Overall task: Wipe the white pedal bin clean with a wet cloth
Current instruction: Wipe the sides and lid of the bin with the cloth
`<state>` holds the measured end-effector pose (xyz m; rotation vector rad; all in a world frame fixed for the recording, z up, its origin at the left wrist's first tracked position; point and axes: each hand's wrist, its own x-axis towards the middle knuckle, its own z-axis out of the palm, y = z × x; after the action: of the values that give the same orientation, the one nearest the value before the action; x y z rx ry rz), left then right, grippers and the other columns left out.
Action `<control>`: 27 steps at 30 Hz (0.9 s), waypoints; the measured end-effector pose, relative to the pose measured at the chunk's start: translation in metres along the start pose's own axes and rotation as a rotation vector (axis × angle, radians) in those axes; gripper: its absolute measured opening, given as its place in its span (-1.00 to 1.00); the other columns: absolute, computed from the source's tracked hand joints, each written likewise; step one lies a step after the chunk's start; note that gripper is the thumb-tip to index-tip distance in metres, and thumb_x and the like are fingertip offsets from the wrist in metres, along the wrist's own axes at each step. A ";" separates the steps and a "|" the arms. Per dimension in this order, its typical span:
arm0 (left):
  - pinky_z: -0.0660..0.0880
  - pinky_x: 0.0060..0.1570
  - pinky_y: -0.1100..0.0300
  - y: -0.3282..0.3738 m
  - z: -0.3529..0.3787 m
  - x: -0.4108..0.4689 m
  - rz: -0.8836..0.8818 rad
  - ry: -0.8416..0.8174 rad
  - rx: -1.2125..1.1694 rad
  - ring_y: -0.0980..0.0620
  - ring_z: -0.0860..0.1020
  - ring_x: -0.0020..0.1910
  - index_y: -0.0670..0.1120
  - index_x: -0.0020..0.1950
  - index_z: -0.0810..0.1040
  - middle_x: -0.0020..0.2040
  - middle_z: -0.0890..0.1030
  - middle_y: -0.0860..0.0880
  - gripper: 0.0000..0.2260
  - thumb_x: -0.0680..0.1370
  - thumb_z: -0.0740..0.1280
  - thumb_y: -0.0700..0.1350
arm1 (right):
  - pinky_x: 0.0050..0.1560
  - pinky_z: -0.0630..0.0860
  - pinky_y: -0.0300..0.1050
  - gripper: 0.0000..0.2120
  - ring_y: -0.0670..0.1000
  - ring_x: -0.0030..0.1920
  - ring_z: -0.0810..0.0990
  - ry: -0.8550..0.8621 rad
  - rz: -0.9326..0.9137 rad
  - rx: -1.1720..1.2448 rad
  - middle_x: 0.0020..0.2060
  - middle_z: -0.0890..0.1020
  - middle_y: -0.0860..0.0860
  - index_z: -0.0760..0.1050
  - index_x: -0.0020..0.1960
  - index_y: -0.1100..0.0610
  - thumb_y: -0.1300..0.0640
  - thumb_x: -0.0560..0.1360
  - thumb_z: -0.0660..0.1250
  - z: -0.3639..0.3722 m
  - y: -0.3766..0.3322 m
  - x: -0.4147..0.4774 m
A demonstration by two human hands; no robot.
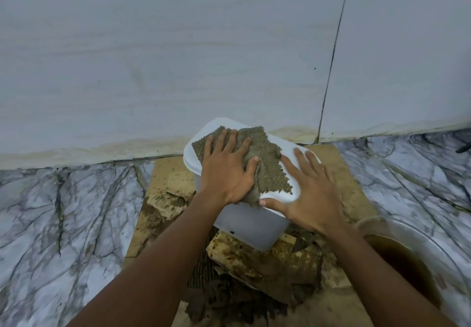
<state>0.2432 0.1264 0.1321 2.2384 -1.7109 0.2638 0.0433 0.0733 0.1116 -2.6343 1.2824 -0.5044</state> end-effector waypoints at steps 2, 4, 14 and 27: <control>-0.19 0.59 -0.10 -0.001 0.004 0.002 -0.034 -0.010 -0.018 -0.02 -0.04 0.66 0.13 0.63 0.22 0.66 0.13 -0.04 -0.40 0.62 -0.10 0.27 | 0.58 -0.18 0.16 0.07 -0.03 0.60 -0.24 -0.039 -0.042 -0.003 0.61 -0.16 -0.12 -0.08 0.60 -0.23 -0.71 0.22 -0.03 -0.001 -0.002 0.003; -0.19 0.60 -0.10 -0.011 0.008 0.003 -0.068 -0.030 -0.023 -0.01 -0.05 0.66 0.14 0.63 0.19 0.67 0.11 -0.03 -0.40 0.62 -0.12 0.28 | 0.58 -0.15 0.15 0.07 -0.05 0.60 -0.24 -0.069 -0.118 -0.035 0.61 -0.16 -0.15 -0.10 0.60 -0.23 -0.71 0.22 -0.02 -0.002 0.000 0.009; -0.16 0.59 -0.09 -0.052 0.021 0.032 -0.137 -0.096 -0.124 0.01 -0.01 0.65 0.18 0.61 0.24 0.66 0.15 0.01 -0.39 0.59 -0.13 0.30 | 0.52 0.12 0.17 0.02 -0.07 0.59 0.07 0.066 -0.231 0.091 0.56 0.21 -0.17 0.26 0.53 -0.19 -0.65 0.18 0.24 0.018 0.003 0.054; -0.06 0.55 0.03 -0.086 0.016 0.080 -0.028 -0.153 -0.213 0.02 0.17 0.60 0.19 0.50 0.43 0.60 0.31 0.03 -0.43 0.54 0.01 0.28 | 0.51 0.12 0.25 0.10 0.04 0.57 0.16 0.122 -0.097 0.090 0.54 0.29 -0.06 0.34 0.51 -0.05 -0.71 0.18 0.09 0.028 -0.039 0.055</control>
<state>0.3472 0.0684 0.1317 2.1709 -1.6915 -0.0959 0.1132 0.0543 0.1095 -2.6366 1.1385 -0.7299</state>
